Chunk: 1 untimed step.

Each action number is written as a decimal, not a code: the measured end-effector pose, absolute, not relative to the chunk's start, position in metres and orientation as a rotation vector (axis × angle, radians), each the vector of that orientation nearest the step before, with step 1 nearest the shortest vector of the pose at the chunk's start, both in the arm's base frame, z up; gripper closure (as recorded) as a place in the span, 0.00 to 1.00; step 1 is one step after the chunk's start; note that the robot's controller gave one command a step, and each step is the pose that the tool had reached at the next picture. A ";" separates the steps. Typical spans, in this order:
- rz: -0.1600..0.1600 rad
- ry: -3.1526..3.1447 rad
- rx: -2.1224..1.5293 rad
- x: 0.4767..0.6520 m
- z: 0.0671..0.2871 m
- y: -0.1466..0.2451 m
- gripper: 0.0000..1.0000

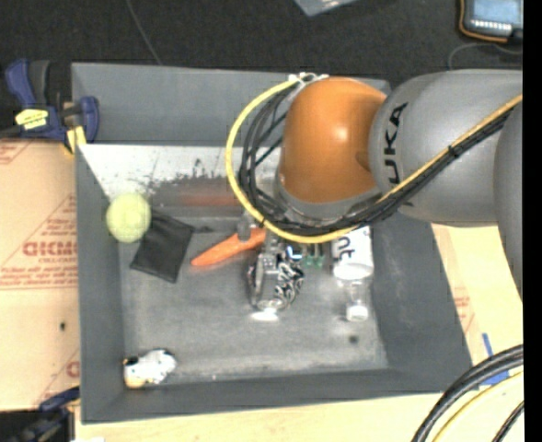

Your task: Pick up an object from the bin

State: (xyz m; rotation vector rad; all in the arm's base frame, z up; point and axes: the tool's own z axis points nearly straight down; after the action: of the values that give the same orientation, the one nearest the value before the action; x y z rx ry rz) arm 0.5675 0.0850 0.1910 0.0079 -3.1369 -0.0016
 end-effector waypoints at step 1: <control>-0.002 -3.143 0.005 0.568 0.195 0.085 0.00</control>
Offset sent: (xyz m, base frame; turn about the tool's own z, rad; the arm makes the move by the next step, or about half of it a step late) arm 0.0339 -0.0339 -0.1061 0.0862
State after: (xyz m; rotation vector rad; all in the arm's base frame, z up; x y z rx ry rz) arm 0.5683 0.0845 0.1953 0.0052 -3.1430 -0.0023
